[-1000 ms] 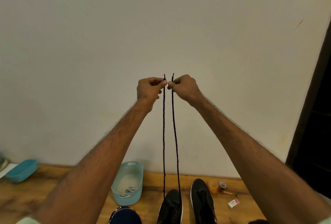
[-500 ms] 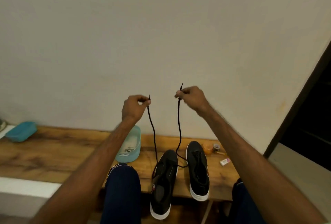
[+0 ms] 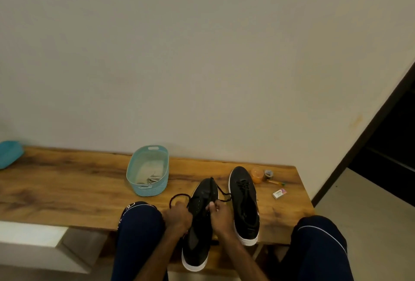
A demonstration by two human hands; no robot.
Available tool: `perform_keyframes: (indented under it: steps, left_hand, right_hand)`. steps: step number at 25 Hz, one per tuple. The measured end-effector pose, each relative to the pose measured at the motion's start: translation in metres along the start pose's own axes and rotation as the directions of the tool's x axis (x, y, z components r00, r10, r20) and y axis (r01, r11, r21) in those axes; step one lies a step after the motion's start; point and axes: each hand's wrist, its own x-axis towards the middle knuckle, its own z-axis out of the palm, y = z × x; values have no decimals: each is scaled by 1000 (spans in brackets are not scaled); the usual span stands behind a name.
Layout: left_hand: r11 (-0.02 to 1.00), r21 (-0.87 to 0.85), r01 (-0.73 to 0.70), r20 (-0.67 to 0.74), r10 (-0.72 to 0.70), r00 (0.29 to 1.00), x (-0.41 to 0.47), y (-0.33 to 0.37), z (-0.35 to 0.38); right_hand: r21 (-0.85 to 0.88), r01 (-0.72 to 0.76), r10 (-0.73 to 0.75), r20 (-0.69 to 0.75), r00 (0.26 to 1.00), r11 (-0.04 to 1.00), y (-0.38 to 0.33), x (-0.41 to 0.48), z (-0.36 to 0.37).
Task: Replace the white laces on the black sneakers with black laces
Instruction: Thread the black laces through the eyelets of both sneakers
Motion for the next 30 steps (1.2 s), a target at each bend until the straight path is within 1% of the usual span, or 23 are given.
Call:
perform_keyframes:
  steps: [2, 6, 9, 11, 12, 14, 16, 18, 20, 22, 24, 26, 29, 30]
  left_hand:
    - [996, -82, 29, 66, -23, 998, -1, -2, 19]
    - [978, -206, 19, 80, -2, 997, 7, 1, 23]
    - [968, -249, 21, 77, -2, 997, 10, 3, 22]
    - [979, -202, 23, 57, -12, 998, 10, 2, 18]
    - [990, -138, 16, 14, -15, 1000, 11, 0, 14]
    - [998, 67, -11, -114, 19, 993, 15, -2, 4]
    - [978, 205, -41, -180, 79, 981, 21, -4, -5]
    - [962, 268, -46, -185, 99, 978, 29, -5, -11]
    - [951, 305, -43, -185, 104, 977, 34, -4, -12]
    - [945, 324, -45, -182, 109, 977, 36, -1, -8]
    - [957, 283, -58, -159, 106, 981, 35, 3, -2]
    - [975, 207, -81, -161, 116, 980, 32, 7, 4]
    - [974, 185, -133, -250, 178, 952, 29, 11, 10]
    - [977, 151, -148, -274, 185, 944, 30, 12, 12]
  right_hand:
    - [18, -19, 20, -39, 999, 1000, 11, 1, 16]
    - [153, -44, 63, -119, 991, 987, 11, 12, 26]
    - [256, -43, 78, -127, 989, 966, 6, 26, 21]
    - [315, -87, 119, -83, 989, 945, 9, 32, 16]
    - [330, -120, 146, -54, 988, 936, 13, 31, 11]
    - [315, -157, 173, -21, 985, 936, 21, 29, 0]
    - [295, -117, 127, -17, 992, 948, 18, 21, -18]
    - [344, -37, 40, -2, 999, 938, 2, 10, -42]
    - [333, 80, -70, -42, 997, 940, -23, 1, -73]
    - [280, 222, -200, -105, 974, 934, -50, -6, -101]
    - [277, 300, -282, -103, 954, 913, -70, -5, -118]
    - [252, 308, -303, -59, 951, 917, -78, 3, -116]
    - [115, 273, -277, 18, 961, 955, -63, 19, -95]
    - [75, 258, -261, 44, 964, 963, -52, 23, -87]
